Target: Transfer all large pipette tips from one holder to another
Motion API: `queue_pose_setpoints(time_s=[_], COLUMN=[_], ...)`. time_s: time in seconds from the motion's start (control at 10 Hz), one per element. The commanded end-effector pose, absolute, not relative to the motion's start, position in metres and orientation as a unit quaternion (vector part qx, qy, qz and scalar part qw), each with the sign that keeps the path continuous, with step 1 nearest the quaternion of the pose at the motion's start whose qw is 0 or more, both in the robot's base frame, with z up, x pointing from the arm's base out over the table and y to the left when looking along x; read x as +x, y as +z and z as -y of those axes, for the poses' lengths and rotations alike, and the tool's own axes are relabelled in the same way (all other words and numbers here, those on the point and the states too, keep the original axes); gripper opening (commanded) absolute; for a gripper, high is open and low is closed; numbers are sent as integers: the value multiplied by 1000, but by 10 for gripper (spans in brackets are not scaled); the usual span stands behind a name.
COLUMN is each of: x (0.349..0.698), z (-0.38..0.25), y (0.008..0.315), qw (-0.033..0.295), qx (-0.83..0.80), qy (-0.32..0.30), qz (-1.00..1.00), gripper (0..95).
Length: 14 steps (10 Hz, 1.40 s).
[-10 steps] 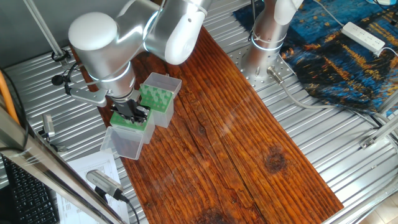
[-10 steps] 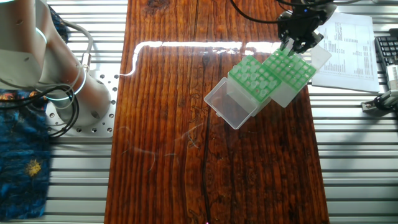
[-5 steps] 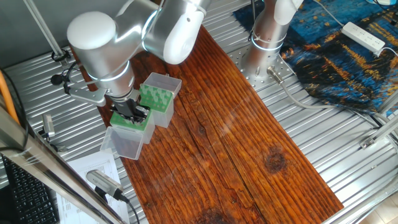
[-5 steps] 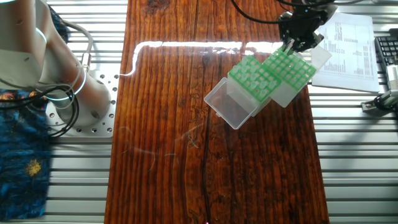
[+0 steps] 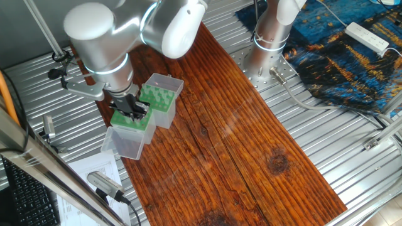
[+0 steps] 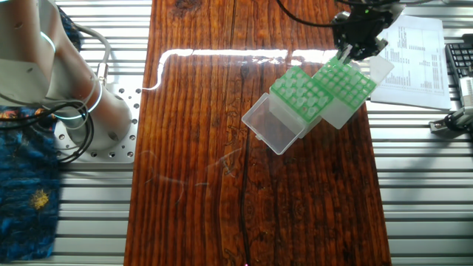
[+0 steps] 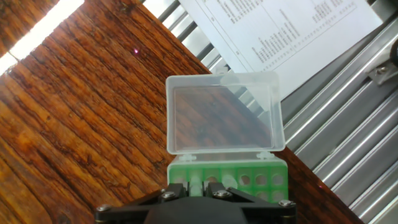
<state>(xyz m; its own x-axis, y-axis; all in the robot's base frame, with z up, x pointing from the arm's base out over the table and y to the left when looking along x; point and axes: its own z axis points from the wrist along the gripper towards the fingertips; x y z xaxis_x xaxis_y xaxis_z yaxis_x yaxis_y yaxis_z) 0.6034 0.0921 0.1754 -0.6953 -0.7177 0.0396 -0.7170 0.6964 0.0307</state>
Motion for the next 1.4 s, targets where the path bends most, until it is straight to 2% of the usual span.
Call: queue_pose_setpoints(time_s=[0.1,0.7,1.4], x=[605,601,602], z=[-93,-91,-84], y=[183,221,276], qw=[26,32,56], qx=[391,400,410], qy=[-6,-12,-19], qz=[920,916,910], gripper=[0,0,0])
